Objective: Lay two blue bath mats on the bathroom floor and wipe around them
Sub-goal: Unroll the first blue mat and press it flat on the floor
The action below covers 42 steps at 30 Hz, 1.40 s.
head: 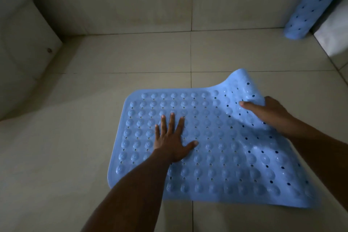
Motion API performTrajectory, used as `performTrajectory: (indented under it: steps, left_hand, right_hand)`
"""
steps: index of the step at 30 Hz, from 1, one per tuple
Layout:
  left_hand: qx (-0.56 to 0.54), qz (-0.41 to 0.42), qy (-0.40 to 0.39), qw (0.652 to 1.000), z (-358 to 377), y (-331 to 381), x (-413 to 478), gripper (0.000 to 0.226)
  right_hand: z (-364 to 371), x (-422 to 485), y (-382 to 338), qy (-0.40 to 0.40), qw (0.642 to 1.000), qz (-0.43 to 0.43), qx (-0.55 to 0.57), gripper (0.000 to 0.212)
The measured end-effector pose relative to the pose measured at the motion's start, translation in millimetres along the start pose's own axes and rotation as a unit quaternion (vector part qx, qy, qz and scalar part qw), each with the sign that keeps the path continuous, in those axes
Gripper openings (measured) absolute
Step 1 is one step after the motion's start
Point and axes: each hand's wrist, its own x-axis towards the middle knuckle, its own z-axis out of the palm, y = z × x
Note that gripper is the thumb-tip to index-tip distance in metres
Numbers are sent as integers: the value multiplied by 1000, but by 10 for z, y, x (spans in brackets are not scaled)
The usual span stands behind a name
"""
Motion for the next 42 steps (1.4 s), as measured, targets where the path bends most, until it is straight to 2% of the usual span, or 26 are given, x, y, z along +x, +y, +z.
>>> performTrajectory:
  steps: [3,6,8,12,15,17,20,22,24,26,31,36,42]
  left_hand:
    - [-3,-7,-27,1000,-56,-17,29,106]
    - [-3,-8,-37,999,-82,-18,24,106]
    - [-4,-7,-44,999,-87,-11,24,106]
    - [0,-7,-53,999,-174,-36,115,105]
    - [0,-5,-60,998,-252,-62,204,105]
    - [0,0,-62,998,-271,-86,229,106]
    - [4,15,-63,998,-270,-114,243,109]
    - [4,22,-65,998,-288,-129,265,110]
    - [5,27,-69,997,-318,-154,300,110]
    - [3,29,-70,997,-333,-179,336,110]
    - [12,28,-52,998,-305,-201,372,102]
    - [5,7,2,1000,-154,-182,365,97]
    - [14,-23,54,998,-51,-163,443,98]
  right_hand:
    - [128,69,29,-41,999,13,21,64]
    - [120,118,31,-31,999,12,21,65]
    - [36,169,59,32,999,19,14,71]
    - [-167,183,74,241,970,24,2,81]
    - [-143,125,53,386,917,-39,-91,85]
    - [-45,51,65,410,894,-103,-148,78]
    - [147,2,142,343,903,-144,-215,62]
    - [298,13,252,200,937,-89,-274,68]
    - [466,11,418,50,954,-20,-296,79]
    - [616,2,604,-4,961,-6,-276,86]
    - [728,54,725,11,958,-27,-284,81]
    - [720,233,786,44,959,-32,-278,77]
    - [918,343,839,134,950,-60,-277,76]
